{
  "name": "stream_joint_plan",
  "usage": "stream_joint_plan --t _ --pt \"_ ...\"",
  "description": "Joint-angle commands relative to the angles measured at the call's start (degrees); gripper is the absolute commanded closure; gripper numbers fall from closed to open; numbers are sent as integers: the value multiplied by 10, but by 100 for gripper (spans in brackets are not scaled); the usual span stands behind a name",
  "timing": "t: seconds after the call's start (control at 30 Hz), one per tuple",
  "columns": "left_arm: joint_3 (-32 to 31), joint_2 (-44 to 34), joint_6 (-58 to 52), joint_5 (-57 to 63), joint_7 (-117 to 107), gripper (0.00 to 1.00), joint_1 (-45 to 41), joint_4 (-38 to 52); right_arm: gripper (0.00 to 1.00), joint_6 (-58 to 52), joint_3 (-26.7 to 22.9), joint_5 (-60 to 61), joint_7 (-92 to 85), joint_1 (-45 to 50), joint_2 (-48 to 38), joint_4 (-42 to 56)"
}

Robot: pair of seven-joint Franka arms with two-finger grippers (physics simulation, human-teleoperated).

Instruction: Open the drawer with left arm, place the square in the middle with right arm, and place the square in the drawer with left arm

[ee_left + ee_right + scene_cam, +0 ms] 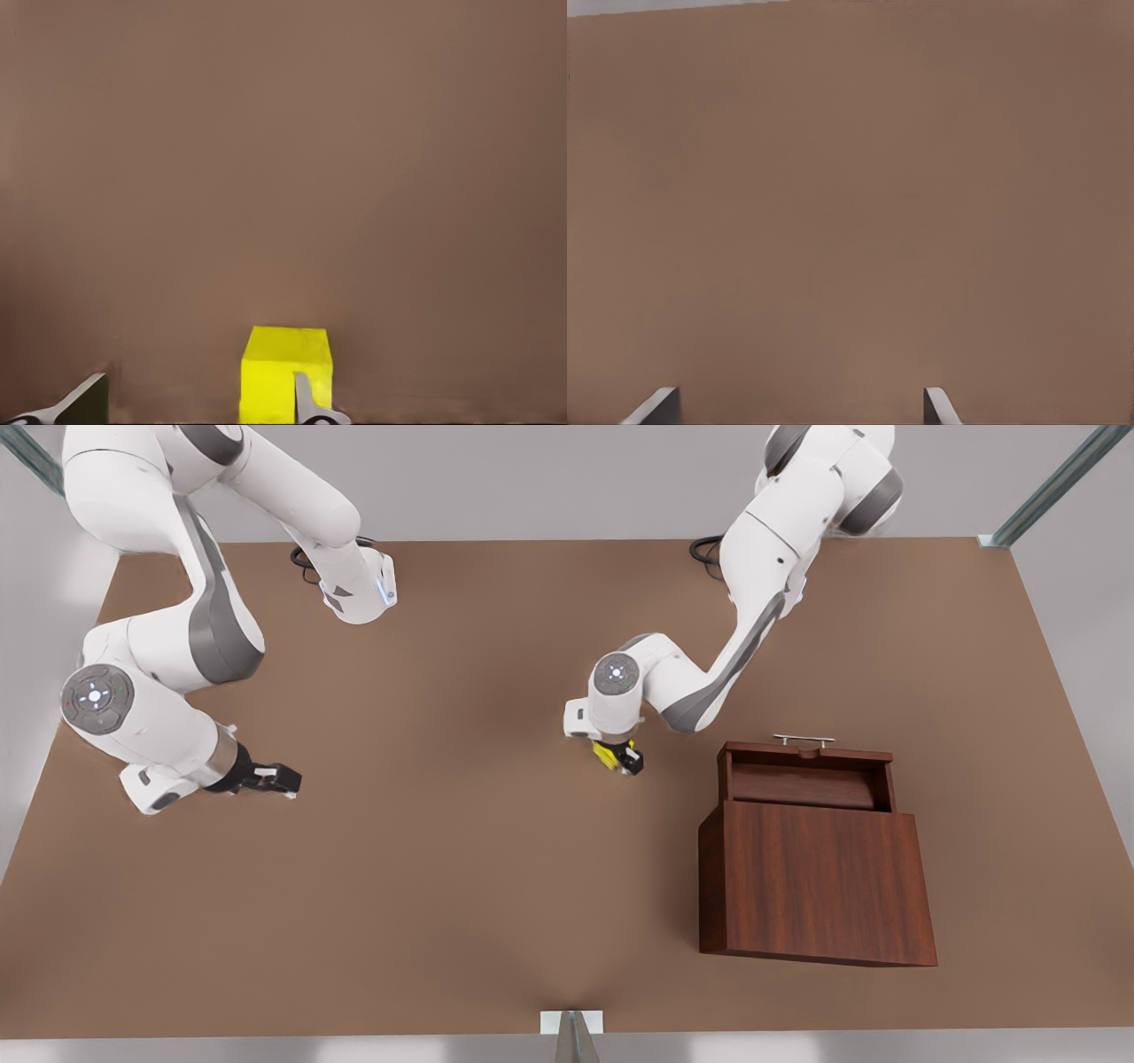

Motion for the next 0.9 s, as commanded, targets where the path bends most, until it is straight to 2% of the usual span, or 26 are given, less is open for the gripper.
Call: stream_joint_plan --t 0.0,0.13,0.17,0.2,0.23,0.27,0.3,0.33,0.4,0.6,0.87 --pt "0 -2 1 -1 0 0 0 -5 0 0 3 0 0 0 0 0" --pt "0 -8 73 -12 0 0 0 -80 0 -1 -13 0 -6 9 0 24" --pt "0 -4 100 -12 2 0 0 -85 0 -6 -130 16 -57 105 -26 30" --pt "0 0 115 -12 2 0 0 -88 0 -1 -325 109 -95 238 -78 21" --pt "0 2 119 -12 2 0 0 -88 0 1 -414 157 -195 284 -89 17" --pt "1 7 127 -11 3 0 0 -90 0 29 -541 166 -260 384 -111 -14" --pt "1 10 127 -10 3 0 0 -91 0 44 -595 163 -267 430 -136 -43" --pt "0 10 127 -10 3 0 0 -91 0 44 -596 158 -265 434 -152 -46" --pt "0 19 134 -10 3 0 -2 -91 0 73 -596 143 -261 422 -193 -122" --pt "1 43 154 -4 3 0 -4 -93 0 39 -587 178 -256 415 -177 -71" --pt "6 64 164 -3 3 0 -2 -98 0 44 -585 178 -256 417 -176 -68"
